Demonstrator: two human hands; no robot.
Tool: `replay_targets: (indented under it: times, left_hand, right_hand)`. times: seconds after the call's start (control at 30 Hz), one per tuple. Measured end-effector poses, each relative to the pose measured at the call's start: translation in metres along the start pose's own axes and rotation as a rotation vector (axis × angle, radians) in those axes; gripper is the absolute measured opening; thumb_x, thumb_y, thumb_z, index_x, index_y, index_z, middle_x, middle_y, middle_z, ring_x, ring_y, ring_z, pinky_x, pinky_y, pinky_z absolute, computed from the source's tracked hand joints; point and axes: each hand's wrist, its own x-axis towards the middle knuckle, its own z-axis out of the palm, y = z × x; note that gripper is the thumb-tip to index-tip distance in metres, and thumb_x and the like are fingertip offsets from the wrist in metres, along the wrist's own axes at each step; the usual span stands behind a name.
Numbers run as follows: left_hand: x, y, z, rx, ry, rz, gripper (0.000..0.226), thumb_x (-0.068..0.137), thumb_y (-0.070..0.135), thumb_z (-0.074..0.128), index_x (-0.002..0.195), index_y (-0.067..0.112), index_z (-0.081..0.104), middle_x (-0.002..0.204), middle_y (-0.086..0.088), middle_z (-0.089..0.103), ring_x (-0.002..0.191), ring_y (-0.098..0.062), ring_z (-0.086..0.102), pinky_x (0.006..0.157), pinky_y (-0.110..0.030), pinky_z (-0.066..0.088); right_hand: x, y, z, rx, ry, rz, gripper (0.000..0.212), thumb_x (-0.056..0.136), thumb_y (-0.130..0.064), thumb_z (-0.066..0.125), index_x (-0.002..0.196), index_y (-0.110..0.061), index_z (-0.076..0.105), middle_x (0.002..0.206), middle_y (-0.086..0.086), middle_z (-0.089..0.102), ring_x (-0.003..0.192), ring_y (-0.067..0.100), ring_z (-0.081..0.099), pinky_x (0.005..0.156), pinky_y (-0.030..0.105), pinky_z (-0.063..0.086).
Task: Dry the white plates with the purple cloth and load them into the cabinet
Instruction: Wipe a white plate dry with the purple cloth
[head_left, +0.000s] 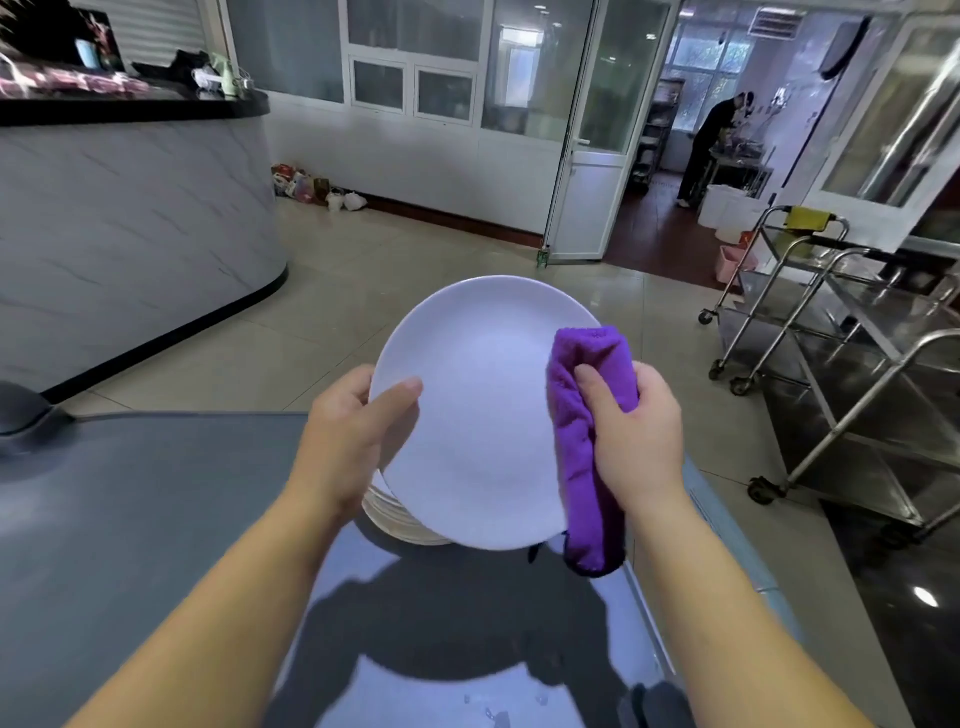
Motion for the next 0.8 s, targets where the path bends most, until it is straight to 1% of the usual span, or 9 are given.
replay_targets:
  times: [0.07,0.13,0.23,0.37,0.53,0.6,0.67,0.73,0.8]
  left_hand:
    - [0.003,0.009,-0.001,0.134,-0.024,0.068,0.018,0.076,0.03,0.074,0.087,0.02,0.064,0.079,0.008,0.071,0.071,-0.013,0.067,0.062,-0.029,0.051]
    - [0.005,0.012,0.003,0.229,0.12,0.157,0.01,0.084,0.024,0.073,0.078,0.027,0.066,0.072,0.014,0.069,0.068,-0.011,0.065,0.064,-0.034,0.053]
    - [-0.002,0.009,0.014,0.1,0.284,0.201,0.019,0.084,0.025,0.07,0.068,0.033,0.067,0.069,0.012,0.066,0.068,-0.014,0.063,0.068,-0.04,0.054]
    - [-0.021,-0.006,0.029,-0.135,0.41,0.109,0.019,0.092,0.03,0.062,0.074,0.028,0.059,0.078,0.008,0.067,0.074,-0.014,0.062,0.076,-0.043,0.055]
    - [-0.018,-0.001,0.009,-0.096,0.151,-0.015,0.009,0.087,0.022,0.067,0.087,0.016,0.06,0.085,0.001,0.071,0.08,-0.021,0.067,0.071,-0.038,0.055]
    - [-0.009,0.006,-0.002,-0.042,0.044,-0.004,0.02,0.075,0.031,0.069,0.089,0.019,0.062,0.086,0.002,0.071,0.076,-0.019,0.066,0.066,-0.033,0.052]
    - [-0.005,0.012,-0.003,0.133,0.039,0.066,0.015,0.072,0.037,0.069,0.085,0.028,0.068,0.081,0.008,0.072,0.073,-0.014,0.067,0.065,-0.033,0.053]
    - [-0.006,0.013,0.001,0.181,0.125,0.154,0.003,0.078,0.028,0.073,0.077,0.028,0.07,0.072,0.011,0.071,0.067,-0.01,0.065,0.063,-0.032,0.053]
    - [-0.012,0.012,0.011,0.103,0.201,0.218,0.016,0.087,0.016,0.069,0.074,0.026,0.068,0.065,0.013,0.068,0.061,-0.005,0.062,0.058,-0.025,0.051]
  right_hand:
    - [0.007,-0.014,-0.005,-0.08,-0.109,-0.066,0.012,0.086,-0.028,0.07,0.085,-0.027,0.058,0.074,-0.014,0.06,0.061,-0.01,0.052,0.058,0.006,0.039]
    - [0.009,-0.022,-0.005,-0.102,-0.148,-0.106,0.014,0.085,-0.029,0.07,0.084,-0.032,0.056,0.076,-0.017,0.061,0.065,-0.01,0.053,0.06,0.006,0.039]
    - [0.0,-0.019,0.004,-0.022,0.003,-0.084,0.012,0.088,-0.031,0.066,0.086,-0.031,0.055,0.075,-0.017,0.059,0.064,-0.01,0.053,0.06,0.01,0.038]
    - [-0.036,-0.002,0.028,0.2,0.217,0.136,0.018,0.092,-0.035,0.061,0.093,-0.018,0.054,0.079,-0.013,0.06,0.062,-0.013,0.053,0.057,0.005,0.039]
    - [-0.022,0.002,0.01,0.058,0.087,0.086,0.018,0.088,-0.034,0.066,0.08,-0.022,0.054,0.071,-0.011,0.057,0.058,-0.003,0.05,0.058,0.02,0.037]
    - [-0.01,-0.009,-0.003,-0.051,-0.044,-0.024,0.015,0.085,-0.032,0.07,0.081,-0.028,0.056,0.071,-0.012,0.059,0.061,-0.005,0.052,0.058,0.016,0.039]
    - [-0.007,-0.02,-0.01,-0.133,-0.171,-0.084,0.014,0.082,-0.035,0.071,0.083,-0.036,0.057,0.074,-0.019,0.063,0.067,-0.006,0.055,0.06,0.01,0.041]
    - [-0.01,-0.022,-0.01,-0.121,-0.145,-0.102,0.015,0.081,-0.037,0.071,0.084,-0.039,0.056,0.077,-0.029,0.062,0.07,-0.006,0.056,0.061,0.009,0.041]
    - [-0.021,-0.017,-0.004,0.012,0.052,-0.059,0.014,0.084,-0.035,0.07,0.085,-0.036,0.055,0.074,-0.022,0.062,0.067,-0.008,0.054,0.06,0.01,0.04]
